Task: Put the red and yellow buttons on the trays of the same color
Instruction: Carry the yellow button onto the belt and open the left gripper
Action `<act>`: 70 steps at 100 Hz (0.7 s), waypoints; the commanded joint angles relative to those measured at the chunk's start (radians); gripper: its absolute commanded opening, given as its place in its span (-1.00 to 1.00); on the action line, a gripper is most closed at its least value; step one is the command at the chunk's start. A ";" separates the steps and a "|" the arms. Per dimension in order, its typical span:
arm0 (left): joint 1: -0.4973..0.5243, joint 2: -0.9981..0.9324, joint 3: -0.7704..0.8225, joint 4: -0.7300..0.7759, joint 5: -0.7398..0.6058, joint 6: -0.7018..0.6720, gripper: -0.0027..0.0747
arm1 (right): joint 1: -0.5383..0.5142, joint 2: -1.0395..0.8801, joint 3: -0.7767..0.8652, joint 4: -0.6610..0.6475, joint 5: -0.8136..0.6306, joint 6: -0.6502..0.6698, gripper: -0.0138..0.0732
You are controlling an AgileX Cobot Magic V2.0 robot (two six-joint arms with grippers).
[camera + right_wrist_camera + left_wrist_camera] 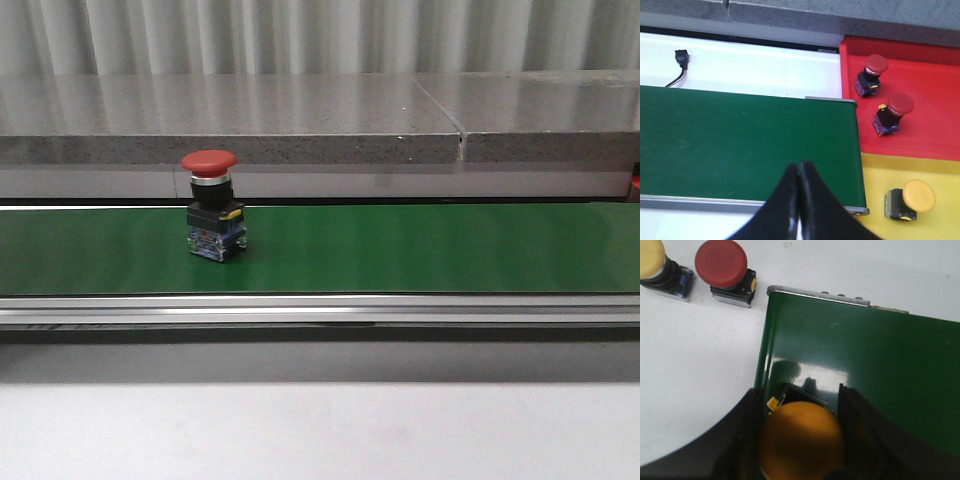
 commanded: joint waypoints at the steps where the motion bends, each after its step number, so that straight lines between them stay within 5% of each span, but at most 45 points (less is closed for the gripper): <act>1: -0.007 -0.046 -0.022 -0.008 -0.053 0.010 -0.98 | 0.002 -0.006 -0.025 -0.001 -0.063 -0.006 -0.84; 16: -0.007 -0.046 -0.022 -0.014 -0.051 0.016 -0.76 | 0.002 -0.006 -0.025 -0.001 -0.063 -0.006 -0.84; 42: -0.007 -0.046 -0.022 -0.027 -0.039 0.018 0.59 | 0.002 -0.006 -0.025 -0.001 -0.063 -0.006 -0.84; 70: -0.038 -0.077 -0.026 -0.036 -0.064 0.050 0.67 | 0.002 -0.006 -0.025 -0.001 -0.063 -0.006 -0.84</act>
